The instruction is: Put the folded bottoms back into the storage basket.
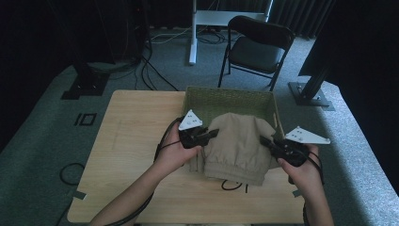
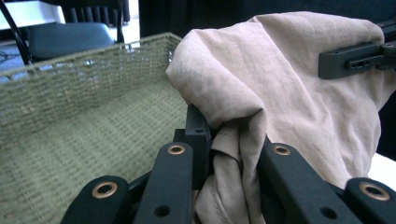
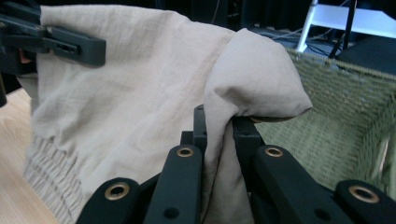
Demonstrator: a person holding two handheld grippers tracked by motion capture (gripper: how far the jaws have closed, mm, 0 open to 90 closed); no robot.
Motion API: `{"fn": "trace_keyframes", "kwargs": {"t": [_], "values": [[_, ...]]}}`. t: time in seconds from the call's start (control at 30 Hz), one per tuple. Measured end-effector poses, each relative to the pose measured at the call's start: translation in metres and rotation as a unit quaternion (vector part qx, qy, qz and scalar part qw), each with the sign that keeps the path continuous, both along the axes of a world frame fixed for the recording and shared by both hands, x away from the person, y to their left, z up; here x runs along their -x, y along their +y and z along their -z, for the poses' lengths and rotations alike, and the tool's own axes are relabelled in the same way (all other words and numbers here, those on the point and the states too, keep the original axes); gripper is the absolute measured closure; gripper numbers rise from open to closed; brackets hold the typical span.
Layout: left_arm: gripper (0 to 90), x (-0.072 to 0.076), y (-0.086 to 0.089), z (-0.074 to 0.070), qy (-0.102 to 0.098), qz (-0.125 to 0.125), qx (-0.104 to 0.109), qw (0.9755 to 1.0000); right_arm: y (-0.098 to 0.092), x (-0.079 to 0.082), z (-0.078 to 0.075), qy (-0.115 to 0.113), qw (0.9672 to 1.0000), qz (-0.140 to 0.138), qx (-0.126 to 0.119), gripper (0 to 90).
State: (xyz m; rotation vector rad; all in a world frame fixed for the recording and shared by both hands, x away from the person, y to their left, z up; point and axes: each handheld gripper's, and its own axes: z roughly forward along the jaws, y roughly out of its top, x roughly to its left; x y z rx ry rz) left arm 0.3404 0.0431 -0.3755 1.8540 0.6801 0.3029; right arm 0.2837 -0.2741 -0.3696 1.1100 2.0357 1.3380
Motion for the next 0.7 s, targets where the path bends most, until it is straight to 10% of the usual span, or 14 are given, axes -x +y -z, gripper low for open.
{"fn": "trace_keyframes", "kwargs": {"t": [0.7], "values": [[80.6, -0.049, 0.003, -0.055, -0.039, -0.014, 0.024, 0.9988, 0.001, -0.055, -0.056, -0.02, 0.9992, 0.01, -0.034, 84.2]]}}
